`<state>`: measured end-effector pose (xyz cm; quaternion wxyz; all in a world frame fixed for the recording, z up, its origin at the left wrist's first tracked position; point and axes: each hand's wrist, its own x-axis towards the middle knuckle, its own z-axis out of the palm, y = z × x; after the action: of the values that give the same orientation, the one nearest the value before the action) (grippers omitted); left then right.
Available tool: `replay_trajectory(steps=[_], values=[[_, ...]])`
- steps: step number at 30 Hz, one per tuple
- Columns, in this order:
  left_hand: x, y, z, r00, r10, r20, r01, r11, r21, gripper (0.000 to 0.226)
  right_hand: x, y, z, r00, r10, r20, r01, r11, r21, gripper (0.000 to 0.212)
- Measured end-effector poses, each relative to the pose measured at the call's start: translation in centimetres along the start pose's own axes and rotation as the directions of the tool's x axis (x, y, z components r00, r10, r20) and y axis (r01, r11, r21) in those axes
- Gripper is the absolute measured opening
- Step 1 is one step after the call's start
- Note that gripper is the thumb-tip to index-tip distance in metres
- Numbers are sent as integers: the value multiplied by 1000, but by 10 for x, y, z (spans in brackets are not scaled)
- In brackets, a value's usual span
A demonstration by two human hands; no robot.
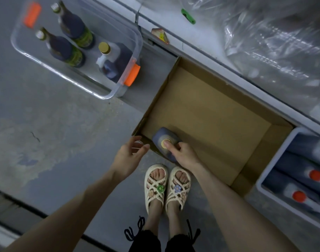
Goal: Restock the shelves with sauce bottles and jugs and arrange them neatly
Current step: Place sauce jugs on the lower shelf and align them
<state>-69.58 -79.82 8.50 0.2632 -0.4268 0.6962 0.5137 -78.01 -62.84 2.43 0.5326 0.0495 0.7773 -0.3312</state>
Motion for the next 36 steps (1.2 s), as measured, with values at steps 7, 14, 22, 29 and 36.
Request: replay_trajectory(steps=[7, 14, 22, 29, 36], values=[[-47, 51, 6, 995, 90, 52, -90, 996, -1, 45, -71, -5, -54, 996, 63, -63, -56, 992, 113, 54], [-127, 152, 14, 944, 255, 211, -236, 966, -109, 54, -208, -55, -147, 975, 20, -220, 38, 966, 257, 49], [-252, 313, 14, 710, 543, 449, -557, 823, -115, 74, -410, -123, -255, 852, -101, -513, 276, 920, 278, 56], [-386, 448, 3, 450, 740, 500, -799, 584, -145, 87, -587, -192, -337, 604, -194, -773, 598, 752, 279, 50], [-497, 552, 21, 187, 820, 541, -892, 373, -257, 87, -720, -221, -405, 312, -204, -928, 787, 603, 132, 55]])
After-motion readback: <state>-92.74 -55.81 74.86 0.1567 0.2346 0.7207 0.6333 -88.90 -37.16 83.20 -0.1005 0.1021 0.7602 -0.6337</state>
